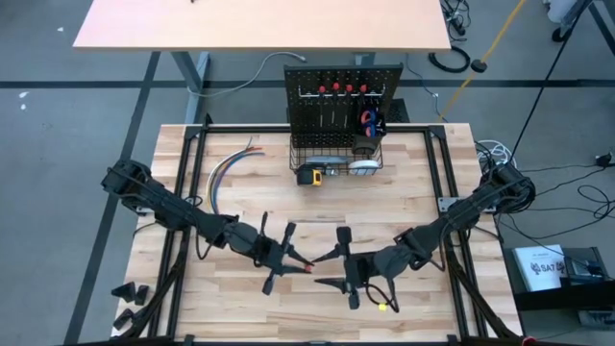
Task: Hang tools onto peg board
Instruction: Hang the nut driver on the pegboard
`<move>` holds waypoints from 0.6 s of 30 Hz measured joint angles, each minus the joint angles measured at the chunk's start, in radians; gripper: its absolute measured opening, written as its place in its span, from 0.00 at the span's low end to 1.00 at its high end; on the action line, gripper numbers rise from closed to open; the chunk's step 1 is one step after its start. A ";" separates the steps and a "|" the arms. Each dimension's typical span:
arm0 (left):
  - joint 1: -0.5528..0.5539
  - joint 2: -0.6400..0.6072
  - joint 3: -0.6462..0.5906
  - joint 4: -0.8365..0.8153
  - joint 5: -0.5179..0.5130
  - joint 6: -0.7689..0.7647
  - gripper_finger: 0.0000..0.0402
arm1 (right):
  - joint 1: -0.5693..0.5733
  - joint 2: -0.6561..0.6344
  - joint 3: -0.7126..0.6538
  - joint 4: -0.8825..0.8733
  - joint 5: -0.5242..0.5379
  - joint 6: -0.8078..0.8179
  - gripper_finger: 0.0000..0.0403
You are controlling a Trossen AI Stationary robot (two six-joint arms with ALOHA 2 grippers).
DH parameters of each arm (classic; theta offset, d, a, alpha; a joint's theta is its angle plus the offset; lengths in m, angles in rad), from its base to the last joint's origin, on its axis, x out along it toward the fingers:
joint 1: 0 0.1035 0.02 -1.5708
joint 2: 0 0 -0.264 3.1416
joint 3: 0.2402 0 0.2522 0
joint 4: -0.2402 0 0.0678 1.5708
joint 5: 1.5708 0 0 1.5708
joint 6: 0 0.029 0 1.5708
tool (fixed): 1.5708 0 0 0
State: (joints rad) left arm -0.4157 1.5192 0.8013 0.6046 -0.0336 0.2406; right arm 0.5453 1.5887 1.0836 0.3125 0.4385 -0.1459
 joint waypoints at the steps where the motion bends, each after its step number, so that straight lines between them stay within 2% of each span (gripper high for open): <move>1: 0.003 0.001 0.000 0.011 -0.001 -0.001 0.12 | 0.000 0.000 0.000 0.018 -0.001 0.001 0.50; 6: 0.010 0.039 0.003 0.094 0.003 -0.022 0.12 | -0.002 0.008 0.000 0.080 -0.031 0.006 0.50; 13: 0.015 0.080 0.046 0.098 0.003 -0.017 0.12 | -0.007 0.029 0.000 0.103 -0.045 0.004 0.50; 18: 0.015 0.080 0.051 0.099 0.004 -0.016 0.12 | -0.007 0.035 0.000 0.101 -0.045 0.005 0.46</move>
State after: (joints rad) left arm -0.4007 1.5995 0.8520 0.7032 -0.0296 0.2243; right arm 0.5381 1.6241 1.0840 0.4137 0.3935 -0.1410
